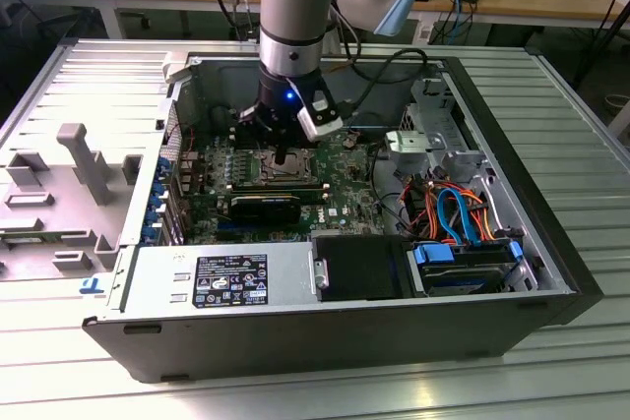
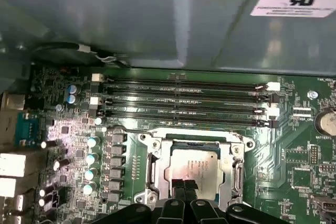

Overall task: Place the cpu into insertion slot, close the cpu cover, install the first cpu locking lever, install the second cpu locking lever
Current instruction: 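Install the first cpu locking lever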

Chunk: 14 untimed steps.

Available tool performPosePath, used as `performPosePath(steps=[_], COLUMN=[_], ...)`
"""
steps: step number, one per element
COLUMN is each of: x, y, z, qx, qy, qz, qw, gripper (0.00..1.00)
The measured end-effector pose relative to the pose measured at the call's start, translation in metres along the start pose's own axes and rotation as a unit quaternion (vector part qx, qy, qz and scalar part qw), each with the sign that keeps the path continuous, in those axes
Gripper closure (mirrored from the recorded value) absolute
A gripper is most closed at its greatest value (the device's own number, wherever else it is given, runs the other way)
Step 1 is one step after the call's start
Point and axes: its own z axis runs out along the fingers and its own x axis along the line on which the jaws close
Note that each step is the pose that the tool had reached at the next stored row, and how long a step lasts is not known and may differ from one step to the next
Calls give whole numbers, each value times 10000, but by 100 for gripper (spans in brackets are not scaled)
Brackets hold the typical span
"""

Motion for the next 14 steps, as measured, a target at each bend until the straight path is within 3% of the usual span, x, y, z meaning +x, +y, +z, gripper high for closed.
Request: performPosePath(steps=[1,2,10,14], x=[8,31,252,325], y=[4,6,25,31], z=[-104,-122,-125,-127], qx=[-37,-75,-159,-184], qy=[-1,-8,-111,-139], qz=[-99,-104,-114,-117], qw=[9999,9999,9997,9997], gripper=[89,89,89,89])
